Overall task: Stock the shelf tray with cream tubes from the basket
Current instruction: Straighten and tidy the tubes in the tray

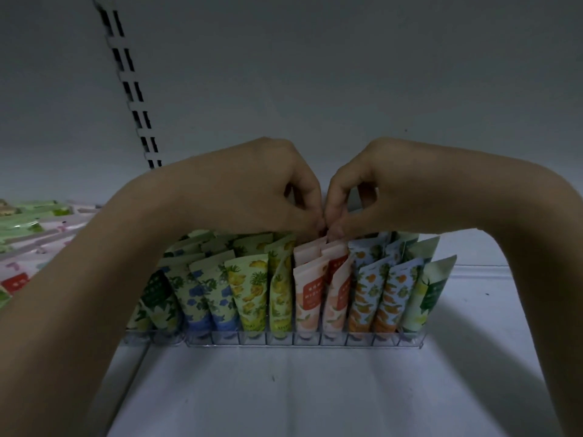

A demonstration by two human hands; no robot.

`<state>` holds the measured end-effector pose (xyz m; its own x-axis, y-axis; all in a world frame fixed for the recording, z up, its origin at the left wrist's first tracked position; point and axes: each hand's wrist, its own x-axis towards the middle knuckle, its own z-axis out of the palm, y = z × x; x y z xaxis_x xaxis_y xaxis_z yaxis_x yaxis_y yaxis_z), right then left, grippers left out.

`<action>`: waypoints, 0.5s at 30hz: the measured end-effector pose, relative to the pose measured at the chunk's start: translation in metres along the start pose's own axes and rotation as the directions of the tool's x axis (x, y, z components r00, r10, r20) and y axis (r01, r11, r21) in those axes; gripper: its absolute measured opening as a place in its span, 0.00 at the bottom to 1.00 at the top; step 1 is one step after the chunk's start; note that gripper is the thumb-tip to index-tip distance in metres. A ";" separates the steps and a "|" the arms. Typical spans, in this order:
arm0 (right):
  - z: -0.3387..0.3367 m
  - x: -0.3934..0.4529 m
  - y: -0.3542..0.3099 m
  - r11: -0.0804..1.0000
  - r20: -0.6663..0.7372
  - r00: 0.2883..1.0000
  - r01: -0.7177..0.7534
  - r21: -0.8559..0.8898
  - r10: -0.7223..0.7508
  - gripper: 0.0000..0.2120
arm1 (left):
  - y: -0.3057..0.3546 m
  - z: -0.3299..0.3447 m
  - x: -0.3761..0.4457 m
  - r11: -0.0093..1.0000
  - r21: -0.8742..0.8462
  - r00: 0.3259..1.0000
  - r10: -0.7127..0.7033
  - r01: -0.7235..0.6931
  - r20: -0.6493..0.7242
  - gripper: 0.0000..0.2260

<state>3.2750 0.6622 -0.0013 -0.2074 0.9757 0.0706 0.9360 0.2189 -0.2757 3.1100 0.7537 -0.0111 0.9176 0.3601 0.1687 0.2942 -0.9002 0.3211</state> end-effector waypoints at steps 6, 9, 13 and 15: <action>-0.003 -0.007 -0.009 1.000 0.116 0.993 0.004 0.018 -0.006 0.07 | 0.012 0.000 -0.006 1.000 -0.005 0.990 0.005 -0.004 0.143 0.07; 0.001 -0.005 -0.009 1.000 0.159 0.987 -0.005 0.024 0.001 0.02 | 0.012 0.005 -0.005 1.000 0.020 0.987 0.003 -0.007 0.161 0.05; 0.004 -0.003 -0.010 1.000 0.171 0.985 -0.029 0.008 0.027 0.02 | 0.011 0.006 -0.004 0.999 0.042 0.989 0.025 -0.032 0.149 0.04; 0.005 -0.002 -0.009 0.999 0.157 0.987 -0.038 -0.010 0.040 0.02 | 0.010 0.006 -0.004 0.998 0.045 0.989 0.036 -0.043 0.144 0.04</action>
<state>3.2652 0.6581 -0.0038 -0.2124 0.9728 -0.0922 0.9460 0.1811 -0.2690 3.1112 0.7423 -0.0145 0.9565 0.2885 0.0436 0.2666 -0.9249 0.2710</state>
